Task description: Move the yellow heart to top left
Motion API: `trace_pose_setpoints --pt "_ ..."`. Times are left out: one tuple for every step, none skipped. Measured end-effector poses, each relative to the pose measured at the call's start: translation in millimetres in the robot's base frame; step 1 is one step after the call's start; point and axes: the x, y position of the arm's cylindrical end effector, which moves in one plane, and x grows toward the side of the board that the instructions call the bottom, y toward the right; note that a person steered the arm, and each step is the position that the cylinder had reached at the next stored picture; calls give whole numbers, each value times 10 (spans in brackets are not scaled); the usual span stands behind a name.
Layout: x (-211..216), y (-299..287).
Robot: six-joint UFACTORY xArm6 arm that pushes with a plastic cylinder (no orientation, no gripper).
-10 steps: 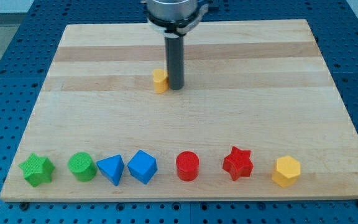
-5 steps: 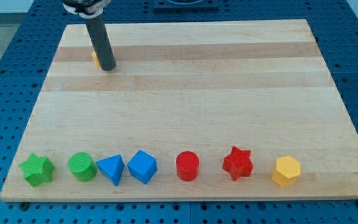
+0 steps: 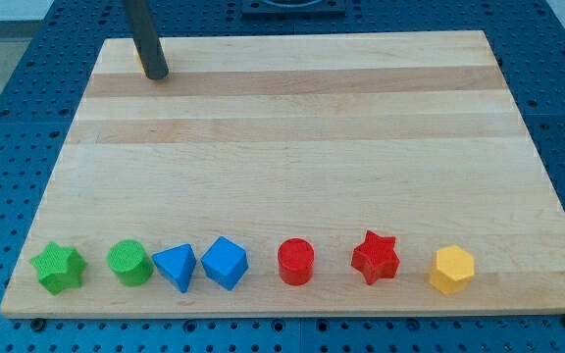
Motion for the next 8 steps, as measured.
trace_pose_setpoints --pt "-99 0" --pt "-130 -162" --pt "-132 -216" --pt "-343 -216" --pt "-329 -216" --pt "-244 180" --pt "-206 1164" --pt "-205 1927"
